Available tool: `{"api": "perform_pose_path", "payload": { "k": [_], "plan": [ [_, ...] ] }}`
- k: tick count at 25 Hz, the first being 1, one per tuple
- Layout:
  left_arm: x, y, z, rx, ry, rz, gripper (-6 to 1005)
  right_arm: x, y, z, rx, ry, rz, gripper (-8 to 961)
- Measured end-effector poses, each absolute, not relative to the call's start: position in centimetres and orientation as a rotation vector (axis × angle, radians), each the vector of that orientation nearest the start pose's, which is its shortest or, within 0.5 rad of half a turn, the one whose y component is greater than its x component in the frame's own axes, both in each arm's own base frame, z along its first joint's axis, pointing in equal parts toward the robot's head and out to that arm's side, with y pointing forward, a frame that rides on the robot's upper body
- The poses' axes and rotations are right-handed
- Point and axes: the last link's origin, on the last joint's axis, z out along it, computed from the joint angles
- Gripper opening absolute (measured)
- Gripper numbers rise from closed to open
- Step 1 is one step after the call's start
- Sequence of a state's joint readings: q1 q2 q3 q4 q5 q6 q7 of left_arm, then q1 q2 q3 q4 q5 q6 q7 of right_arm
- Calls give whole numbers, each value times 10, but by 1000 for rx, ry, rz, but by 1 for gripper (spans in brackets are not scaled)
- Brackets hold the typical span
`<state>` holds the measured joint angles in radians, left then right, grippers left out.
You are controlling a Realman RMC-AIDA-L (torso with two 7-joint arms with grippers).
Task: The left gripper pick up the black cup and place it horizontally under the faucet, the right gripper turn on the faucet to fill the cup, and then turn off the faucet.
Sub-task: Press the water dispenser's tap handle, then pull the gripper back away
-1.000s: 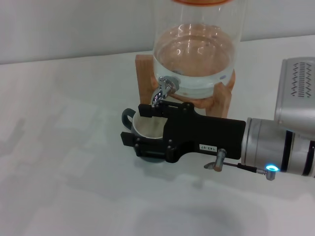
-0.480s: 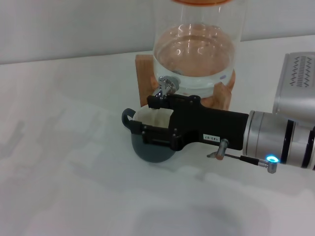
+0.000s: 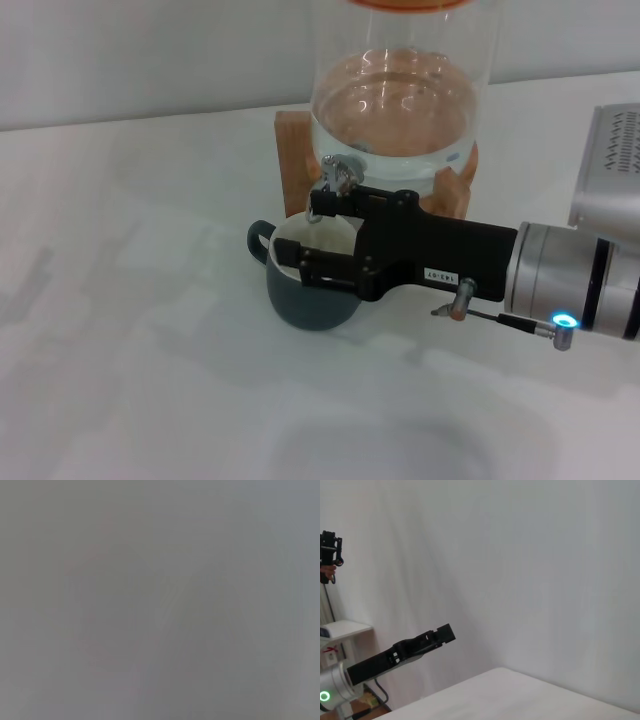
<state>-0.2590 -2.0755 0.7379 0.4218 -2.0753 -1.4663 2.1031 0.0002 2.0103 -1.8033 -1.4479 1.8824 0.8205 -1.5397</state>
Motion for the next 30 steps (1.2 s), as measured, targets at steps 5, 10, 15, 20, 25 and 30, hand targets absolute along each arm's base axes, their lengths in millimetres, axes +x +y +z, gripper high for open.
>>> {"api": "perform_pose_path", "payload": {
  "k": [5, 10, 15, 20, 25, 30],
  "plan": [
    [-331, 289, 58, -1759, -680, -1201, 823, 169, 278, -21, -2473, 549, 869, 719],
    [-330, 288, 58, -1761, -675, -1208, 823, 173, 277, -20, -2462, 566, 864, 719],
    [-329, 287, 58, -1763, -670, -1214, 823, 177, 277, -18, -2447, 578, 859, 719],
    [-330, 286, 58, -1765, -671, -1212, 823, 181, 278, -15, -2429, 587, 853, 719],
    [-330, 286, 58, -1767, -672, -1212, 822, 184, 277, -12, -2413, 596, 849, 719],
    [-330, 286, 58, -1765, -671, -1212, 822, 185, 278, -10, -2409, 596, 851, 719]
  ]
}}
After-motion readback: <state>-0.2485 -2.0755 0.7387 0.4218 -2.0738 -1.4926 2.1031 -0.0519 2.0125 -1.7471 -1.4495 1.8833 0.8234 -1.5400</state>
